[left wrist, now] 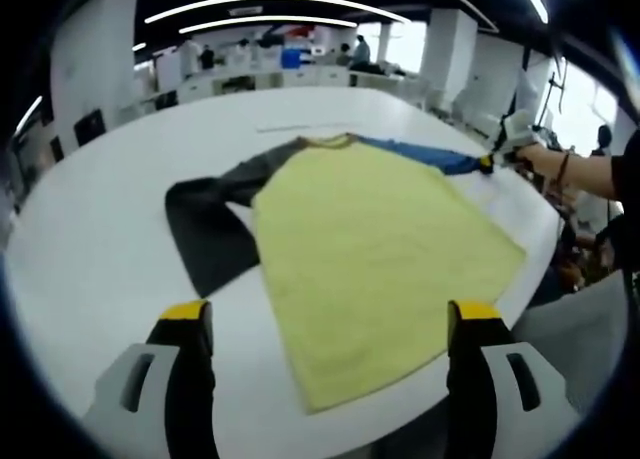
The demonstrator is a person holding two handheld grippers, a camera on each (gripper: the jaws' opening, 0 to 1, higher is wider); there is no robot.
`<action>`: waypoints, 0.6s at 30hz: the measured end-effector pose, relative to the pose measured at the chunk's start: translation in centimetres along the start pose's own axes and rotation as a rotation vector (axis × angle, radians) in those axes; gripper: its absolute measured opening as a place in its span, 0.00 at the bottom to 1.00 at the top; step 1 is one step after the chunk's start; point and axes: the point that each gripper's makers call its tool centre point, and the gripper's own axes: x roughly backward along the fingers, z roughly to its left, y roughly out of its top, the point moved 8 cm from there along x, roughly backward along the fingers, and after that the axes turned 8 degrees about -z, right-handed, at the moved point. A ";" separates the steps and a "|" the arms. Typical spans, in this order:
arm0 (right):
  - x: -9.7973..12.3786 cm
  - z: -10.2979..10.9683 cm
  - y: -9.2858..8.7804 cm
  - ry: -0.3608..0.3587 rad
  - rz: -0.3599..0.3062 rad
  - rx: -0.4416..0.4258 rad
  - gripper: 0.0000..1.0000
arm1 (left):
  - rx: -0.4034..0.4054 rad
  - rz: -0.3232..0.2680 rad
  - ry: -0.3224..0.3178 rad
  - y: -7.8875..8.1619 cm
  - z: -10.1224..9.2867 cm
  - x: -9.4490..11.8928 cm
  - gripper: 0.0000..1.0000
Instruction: Fold the garment on the visible template until the final outline fits inside the template.
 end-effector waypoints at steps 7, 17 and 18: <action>-0.2 -0.4 -0.4 -0.003 0.027 -0.031 0.03 | -0.002 0.002 0.003 0.0 0.0 0.1 0.94; 1.2 0.7 -0.9 0.041 0.055 -0.068 0.25 | -0.003 0.003 0.007 0.0 -0.1 0.2 0.93; 1.2 0.8 -0.9 0.043 0.056 -0.071 0.26 | -0.005 0.003 0.005 0.0 -0.1 0.2 0.93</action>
